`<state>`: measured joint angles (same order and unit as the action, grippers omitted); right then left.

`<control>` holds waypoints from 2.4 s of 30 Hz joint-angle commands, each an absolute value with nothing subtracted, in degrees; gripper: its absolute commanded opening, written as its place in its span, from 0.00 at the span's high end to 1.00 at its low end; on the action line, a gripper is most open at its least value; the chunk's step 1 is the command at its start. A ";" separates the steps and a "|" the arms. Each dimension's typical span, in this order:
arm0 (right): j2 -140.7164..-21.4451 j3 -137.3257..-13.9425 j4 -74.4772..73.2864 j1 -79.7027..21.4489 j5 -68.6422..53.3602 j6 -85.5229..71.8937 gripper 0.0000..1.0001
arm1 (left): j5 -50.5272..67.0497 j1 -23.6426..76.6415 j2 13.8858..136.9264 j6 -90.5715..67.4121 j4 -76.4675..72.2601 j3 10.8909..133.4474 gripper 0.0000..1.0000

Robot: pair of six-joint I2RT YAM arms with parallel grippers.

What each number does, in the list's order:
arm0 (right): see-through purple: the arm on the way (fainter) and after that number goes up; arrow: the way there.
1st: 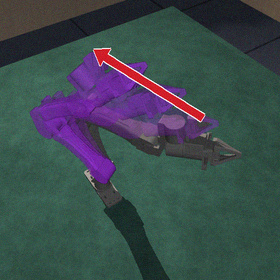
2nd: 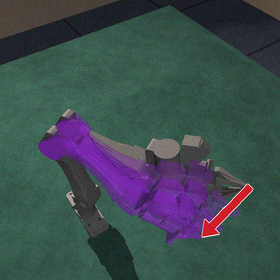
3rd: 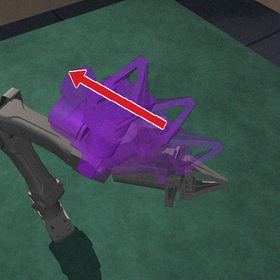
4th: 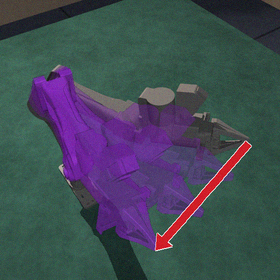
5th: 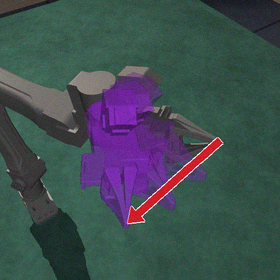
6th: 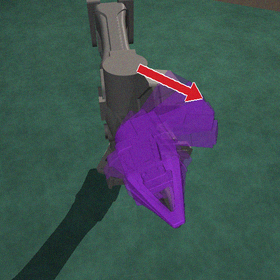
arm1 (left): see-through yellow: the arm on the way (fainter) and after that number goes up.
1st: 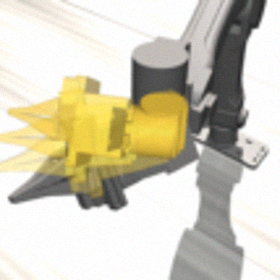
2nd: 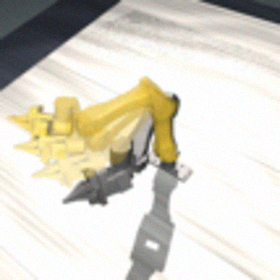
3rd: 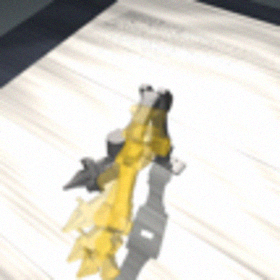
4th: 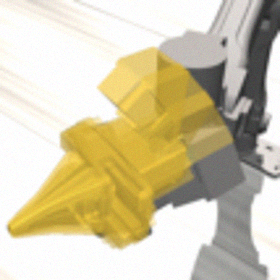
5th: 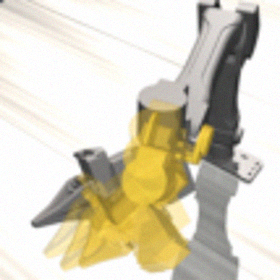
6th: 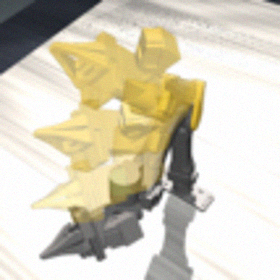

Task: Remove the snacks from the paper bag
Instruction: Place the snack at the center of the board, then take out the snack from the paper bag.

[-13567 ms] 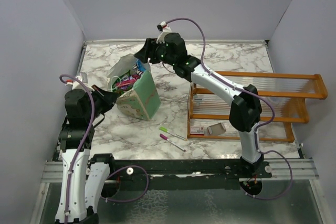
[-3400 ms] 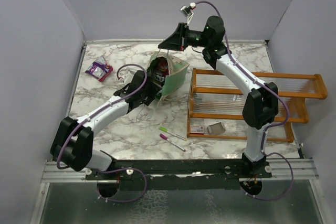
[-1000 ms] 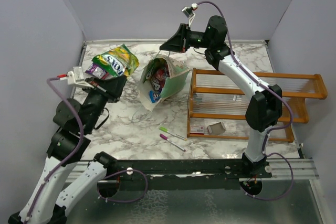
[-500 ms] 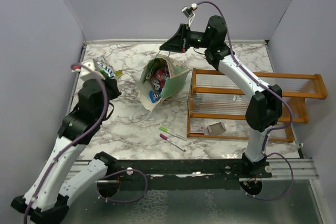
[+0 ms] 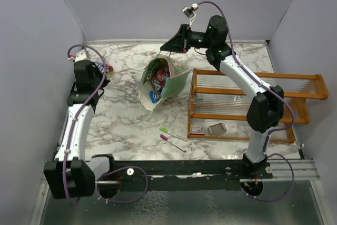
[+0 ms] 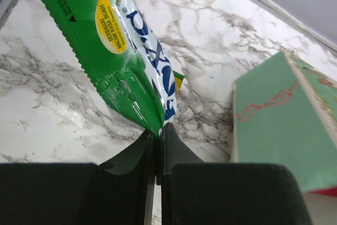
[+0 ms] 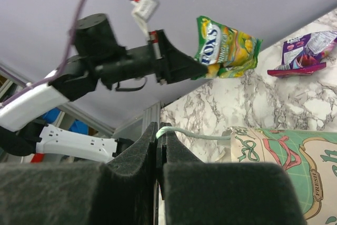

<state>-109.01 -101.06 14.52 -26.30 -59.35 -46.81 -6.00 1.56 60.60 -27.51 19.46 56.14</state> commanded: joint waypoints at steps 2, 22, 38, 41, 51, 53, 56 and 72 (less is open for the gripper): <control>-105.87 -101.90 15.35 -26.24 -58.32 -46.53 0.99 | 14.03 -10.51 68.36 -28.84 9.70 52.83 1.00; -106.36 -102.04 15.58 -26.28 -58.54 -46.64 0.99 | 7.45 -18.50 76.91 -23.49 13.29 50.41 1.00; -106.22 -101.60 15.92 -26.27 -58.80 -46.84 0.99 | -0.80 -21.39 72.54 -26.03 16.40 49.23 0.28; -106.28 -101.79 15.99 -26.28 -58.79 -46.92 0.99 | 0.26 -21.21 69.32 -25.98 15.18 47.64 0.24; -106.08 -101.70 15.60 -26.28 -58.62 -46.46 0.99 | 25.34 -17.64 56.77 -28.83 11.13 39.55 0.14; -106.24 -101.61 15.49 -26.28 -58.60 -46.41 0.99 | 28.48 -15.00 53.40 -29.20 11.40 37.56 0.12; -106.37 -101.75 15.48 -26.28 -58.75 -46.48 0.99 | 30.57 -10.01 48.13 -29.83 12.12 35.66 0.14; -106.18 -101.99 15.74 -26.28 -58.74 -46.85 0.99 | 15.02 24.36 63.18 -26.38 14.73 51.06 0.62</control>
<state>-108.86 -101.06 14.15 -26.30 -59.29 -46.70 24.60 17.61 57.25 -30.87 12.01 45.87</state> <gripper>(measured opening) 0.020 0.476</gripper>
